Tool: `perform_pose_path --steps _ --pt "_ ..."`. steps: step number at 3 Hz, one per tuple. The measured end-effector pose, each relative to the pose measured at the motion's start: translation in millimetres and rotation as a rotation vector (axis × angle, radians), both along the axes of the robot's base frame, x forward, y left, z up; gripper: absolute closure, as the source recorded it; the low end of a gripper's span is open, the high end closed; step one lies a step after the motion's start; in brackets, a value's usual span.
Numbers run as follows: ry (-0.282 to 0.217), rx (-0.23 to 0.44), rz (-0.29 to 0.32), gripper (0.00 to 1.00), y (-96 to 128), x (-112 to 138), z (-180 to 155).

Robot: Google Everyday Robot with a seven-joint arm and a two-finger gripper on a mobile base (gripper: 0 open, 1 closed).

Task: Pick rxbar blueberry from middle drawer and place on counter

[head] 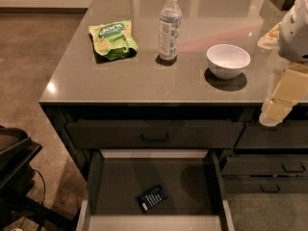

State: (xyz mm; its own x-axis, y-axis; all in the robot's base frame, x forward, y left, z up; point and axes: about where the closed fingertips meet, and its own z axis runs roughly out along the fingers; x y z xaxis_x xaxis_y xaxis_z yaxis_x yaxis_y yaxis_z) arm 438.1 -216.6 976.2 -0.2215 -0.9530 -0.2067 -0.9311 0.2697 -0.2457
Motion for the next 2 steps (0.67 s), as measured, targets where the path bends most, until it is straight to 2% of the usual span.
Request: perform_pose_path --steps 1,2 --pt "0.0 0.0 0.0 0.0 0.0 0.0 0.0" --pt "-0.006 0.038 0.006 0.0 2.8 -2.9 -8.5"
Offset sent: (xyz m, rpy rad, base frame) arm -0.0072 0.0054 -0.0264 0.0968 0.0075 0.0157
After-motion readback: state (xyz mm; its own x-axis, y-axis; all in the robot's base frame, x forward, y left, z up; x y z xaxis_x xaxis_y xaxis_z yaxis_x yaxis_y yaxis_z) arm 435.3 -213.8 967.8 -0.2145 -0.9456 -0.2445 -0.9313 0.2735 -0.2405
